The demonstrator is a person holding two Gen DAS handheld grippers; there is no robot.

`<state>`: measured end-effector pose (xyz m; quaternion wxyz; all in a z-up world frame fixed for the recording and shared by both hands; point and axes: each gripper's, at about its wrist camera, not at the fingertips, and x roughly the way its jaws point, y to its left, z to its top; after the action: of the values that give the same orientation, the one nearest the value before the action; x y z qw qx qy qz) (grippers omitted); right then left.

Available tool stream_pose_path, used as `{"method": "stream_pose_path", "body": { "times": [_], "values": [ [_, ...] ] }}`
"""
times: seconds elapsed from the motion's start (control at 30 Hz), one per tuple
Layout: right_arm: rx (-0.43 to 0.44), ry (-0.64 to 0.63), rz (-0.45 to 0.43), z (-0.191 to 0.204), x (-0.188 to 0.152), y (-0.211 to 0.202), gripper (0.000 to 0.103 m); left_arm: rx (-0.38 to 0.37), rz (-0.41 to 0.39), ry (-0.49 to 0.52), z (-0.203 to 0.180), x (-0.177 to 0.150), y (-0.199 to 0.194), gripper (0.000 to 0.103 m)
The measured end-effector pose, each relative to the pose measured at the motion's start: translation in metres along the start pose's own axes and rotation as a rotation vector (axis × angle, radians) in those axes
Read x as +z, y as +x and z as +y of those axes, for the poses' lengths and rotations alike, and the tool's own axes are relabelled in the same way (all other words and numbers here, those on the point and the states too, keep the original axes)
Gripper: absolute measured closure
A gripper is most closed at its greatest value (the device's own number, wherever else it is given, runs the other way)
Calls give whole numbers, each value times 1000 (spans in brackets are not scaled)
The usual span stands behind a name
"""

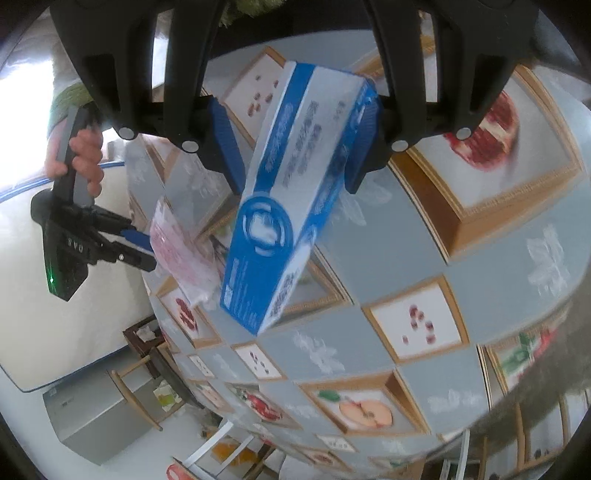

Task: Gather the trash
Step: 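Grasp the clear plastic bag with the right tool while the left tool lifts the toothpaste box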

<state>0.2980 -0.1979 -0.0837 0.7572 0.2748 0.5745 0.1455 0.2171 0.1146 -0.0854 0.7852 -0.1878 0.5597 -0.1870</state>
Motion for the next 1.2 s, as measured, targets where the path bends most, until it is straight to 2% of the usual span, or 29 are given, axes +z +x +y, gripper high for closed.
{"method": "stream_pose_path", "body": {
  "times": [0.2, 0.23, 0.3, 0.37, 0.43, 0.6, 0.73, 0.77, 0.9, 1.0, 1.07, 1.2],
  "values": [
    [107, -58, 116, 16, -25, 6, 41, -96, 49, -17, -8, -17, 2, 48],
    [101, -86, 119, 21, -28, 3, 41, -112, 54, -16, -10, -19, 1, 45],
    [34, -138, 78, 29, -30, -6, 34, -117, 44, -5, -16, -18, -2, 40],
    [-41, -186, 24, 37, -29, -13, 28, -97, 21, 18, -22, -14, -5, 33],
    [-70, -222, 9, 44, -26, -12, 24, -46, 3, 65, -32, -8, -4, 31],
    [-126, -311, 62, 62, -20, 19, 21, 47, 14, 165, -50, 4, 18, 30],
    [-205, -346, 85, 63, -20, 39, 21, 71, 28, 157, -49, 7, 26, 33],
    [-210, -341, 78, 63, -21, 40, 23, 69, 29, 153, -48, 7, 27, 36],
    [-246, -328, 63, 60, -23, 37, 46, 79, 28, 157, -49, 10, 30, 38],
    [-266, -311, 58, 55, -27, 32, 56, 108, 35, 166, -50, 13, 36, 45],
    [-270, -297, 53, 49, -32, 27, 60, 117, 39, 162, -49, 14, 40, 52],
    [-279, -277, 50, 39, -44, 18, 65, 106, 25, 150, -45, 11, 38, 53]
  ]
}}
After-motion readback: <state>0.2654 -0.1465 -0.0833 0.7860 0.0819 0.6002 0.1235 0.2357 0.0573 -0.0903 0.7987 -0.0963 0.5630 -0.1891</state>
